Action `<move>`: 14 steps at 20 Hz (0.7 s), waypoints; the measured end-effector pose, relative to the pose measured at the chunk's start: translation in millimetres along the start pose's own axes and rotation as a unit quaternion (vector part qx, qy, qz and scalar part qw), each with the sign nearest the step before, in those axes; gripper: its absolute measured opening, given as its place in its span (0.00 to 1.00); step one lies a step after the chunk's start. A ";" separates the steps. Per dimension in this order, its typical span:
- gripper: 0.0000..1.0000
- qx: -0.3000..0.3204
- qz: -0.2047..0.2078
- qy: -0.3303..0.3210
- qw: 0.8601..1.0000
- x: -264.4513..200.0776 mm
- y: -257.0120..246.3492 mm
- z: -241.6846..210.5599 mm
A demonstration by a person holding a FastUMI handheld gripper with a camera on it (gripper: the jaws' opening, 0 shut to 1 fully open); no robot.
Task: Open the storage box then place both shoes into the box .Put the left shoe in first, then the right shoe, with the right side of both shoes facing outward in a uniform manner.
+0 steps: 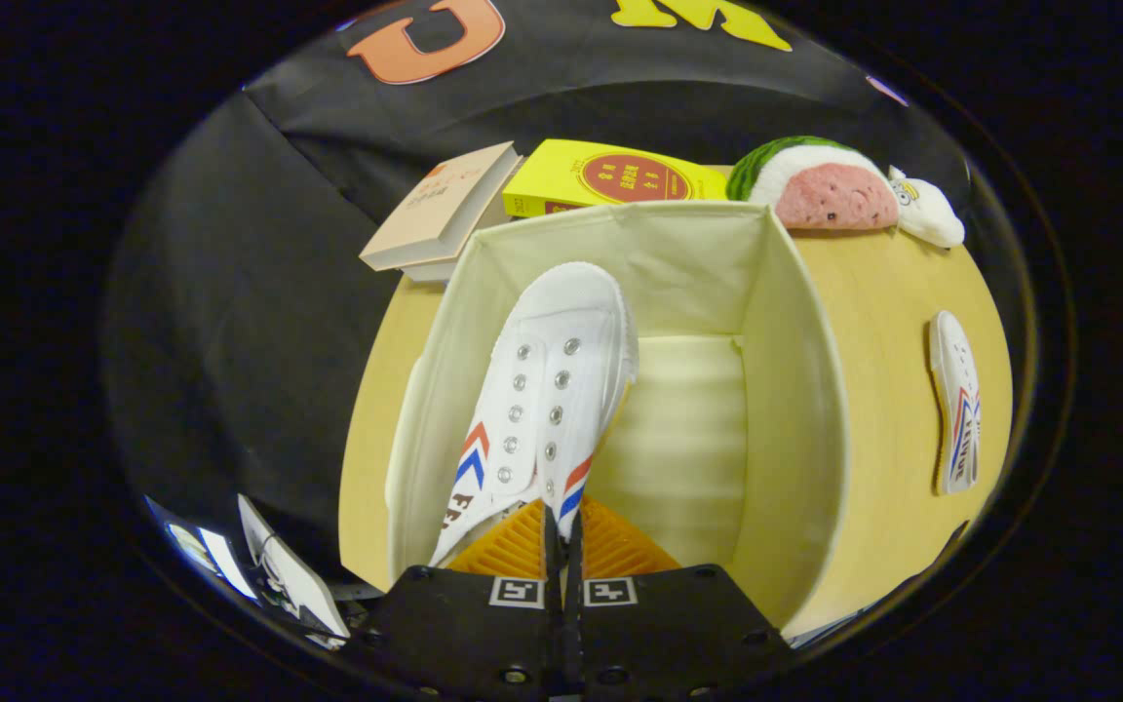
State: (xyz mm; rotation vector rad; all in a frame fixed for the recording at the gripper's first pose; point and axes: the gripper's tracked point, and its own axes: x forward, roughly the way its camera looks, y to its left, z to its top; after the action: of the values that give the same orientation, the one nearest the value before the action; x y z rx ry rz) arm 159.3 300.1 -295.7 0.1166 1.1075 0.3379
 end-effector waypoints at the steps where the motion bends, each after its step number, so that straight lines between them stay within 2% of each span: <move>1: 0.00 0.001 -0.006 0.010 1.000 9.4 1.1 -0.8; 5: 0.00 -0.015 -0.035 0.033 0.999 32.9 0.3 0.9; 14: 0.00 -0.033 -0.066 0.062 0.995 63.4 -8.0 1.3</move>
State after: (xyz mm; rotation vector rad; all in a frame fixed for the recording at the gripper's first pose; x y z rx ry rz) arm 187.5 313.2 -351.4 -0.0364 1.2191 0.2666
